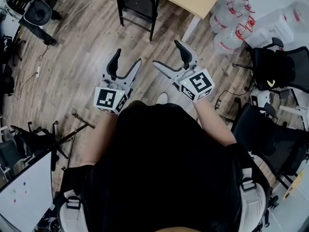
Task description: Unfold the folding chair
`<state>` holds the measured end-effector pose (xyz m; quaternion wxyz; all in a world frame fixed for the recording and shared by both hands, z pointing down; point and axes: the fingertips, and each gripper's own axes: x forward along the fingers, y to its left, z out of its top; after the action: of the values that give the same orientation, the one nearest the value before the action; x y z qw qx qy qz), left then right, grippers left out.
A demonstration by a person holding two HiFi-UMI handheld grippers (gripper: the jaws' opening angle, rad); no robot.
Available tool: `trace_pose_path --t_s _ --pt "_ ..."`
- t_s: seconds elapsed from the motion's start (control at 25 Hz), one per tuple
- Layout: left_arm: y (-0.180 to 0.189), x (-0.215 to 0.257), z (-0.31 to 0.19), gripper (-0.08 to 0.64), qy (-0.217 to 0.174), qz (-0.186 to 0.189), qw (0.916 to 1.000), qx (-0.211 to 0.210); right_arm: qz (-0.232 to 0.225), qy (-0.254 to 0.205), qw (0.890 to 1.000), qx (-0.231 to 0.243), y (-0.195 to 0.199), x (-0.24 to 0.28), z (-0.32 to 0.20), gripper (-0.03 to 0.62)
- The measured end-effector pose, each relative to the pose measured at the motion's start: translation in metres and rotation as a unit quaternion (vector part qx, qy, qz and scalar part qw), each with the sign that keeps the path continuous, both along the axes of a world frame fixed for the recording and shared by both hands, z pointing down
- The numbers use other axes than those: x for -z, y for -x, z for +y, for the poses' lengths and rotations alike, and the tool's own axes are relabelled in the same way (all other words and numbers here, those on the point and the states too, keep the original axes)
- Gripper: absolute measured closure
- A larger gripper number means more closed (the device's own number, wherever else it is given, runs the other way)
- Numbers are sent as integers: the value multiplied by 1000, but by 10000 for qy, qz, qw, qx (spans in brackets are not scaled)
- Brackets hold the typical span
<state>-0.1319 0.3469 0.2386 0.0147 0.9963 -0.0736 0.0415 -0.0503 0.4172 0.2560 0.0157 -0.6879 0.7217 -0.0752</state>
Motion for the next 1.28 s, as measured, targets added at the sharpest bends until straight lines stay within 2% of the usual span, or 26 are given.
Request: trace_pose_path --t_s 0.32,0.56,0.92,1.28 --pt "-48 -9 -25 252 80 -38 9999 64 -25 138 9999 7 -51 -10 -25 141" --pt "-73 -22 -76 249 166 11 9998 105 33 284 9996 57 -71 -18 -70 141" --pt "-136 -20 -188 247 232 44 9997 2 94 402 9991 42 -132 -13 -180 141" --pt "-183 -22 -303 248 313 -43 9992 -251 136 492 9987 -44 -178 -11 -301 141"
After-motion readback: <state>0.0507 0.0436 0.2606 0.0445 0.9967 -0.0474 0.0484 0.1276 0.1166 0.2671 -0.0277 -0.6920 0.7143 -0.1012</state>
